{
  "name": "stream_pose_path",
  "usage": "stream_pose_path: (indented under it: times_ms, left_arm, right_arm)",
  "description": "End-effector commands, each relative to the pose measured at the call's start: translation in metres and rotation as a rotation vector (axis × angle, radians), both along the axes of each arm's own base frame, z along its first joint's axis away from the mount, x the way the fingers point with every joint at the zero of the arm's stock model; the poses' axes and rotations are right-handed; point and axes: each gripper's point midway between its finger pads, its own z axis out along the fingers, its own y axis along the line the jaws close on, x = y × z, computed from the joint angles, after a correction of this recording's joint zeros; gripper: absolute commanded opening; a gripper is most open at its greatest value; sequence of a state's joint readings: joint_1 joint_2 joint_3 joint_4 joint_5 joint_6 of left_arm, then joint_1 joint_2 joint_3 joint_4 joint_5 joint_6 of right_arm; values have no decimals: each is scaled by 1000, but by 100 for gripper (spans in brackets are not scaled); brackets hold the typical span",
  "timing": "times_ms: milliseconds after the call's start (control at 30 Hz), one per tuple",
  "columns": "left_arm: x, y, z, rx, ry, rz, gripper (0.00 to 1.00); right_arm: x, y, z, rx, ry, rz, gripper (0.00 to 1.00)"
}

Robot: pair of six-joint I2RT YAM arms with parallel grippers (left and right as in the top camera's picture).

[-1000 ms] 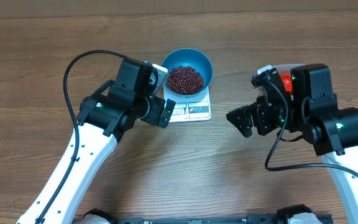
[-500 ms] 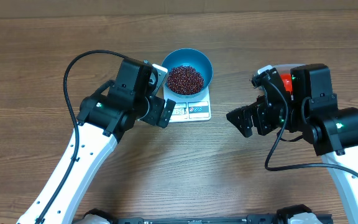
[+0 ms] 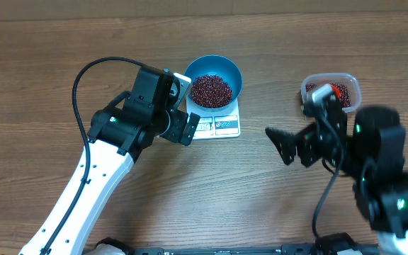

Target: Scoop item into bowl and weigh 150g on scale

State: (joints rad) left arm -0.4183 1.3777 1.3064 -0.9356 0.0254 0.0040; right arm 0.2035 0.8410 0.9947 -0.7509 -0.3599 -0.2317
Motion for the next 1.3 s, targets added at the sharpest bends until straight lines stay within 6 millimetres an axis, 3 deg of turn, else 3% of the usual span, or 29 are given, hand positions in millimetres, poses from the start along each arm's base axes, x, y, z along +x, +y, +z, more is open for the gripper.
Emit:
stream_pose_path:
  times_ms: [0,333,500,933,1133,1267]
  left_arm:
    - [3,-1,3,9,-12,-15,99]
    - [3,-1,3,9,-12,-15,100]
    - [3,-1,3,9,-11,-15,99]
    - [3,-1,3,9,-12,-15,99]
    - [3,-1,3,9,-12,-15,99]
    - [3,-1,3,9,-12,-15,99]
  right_arm:
    - [-14,-2,-16,10,-66,6,100]
    - [-50,-10,-44,59,-308,6,100]
    - [-56,-11,-53,85,-421,5,100]
    - [-45,-15,-67,123,-642,-38,100]
    - [-26,-48,-79,257,-535,-294,100]
    - [-22,-55,-93,267,-502,-346,100]
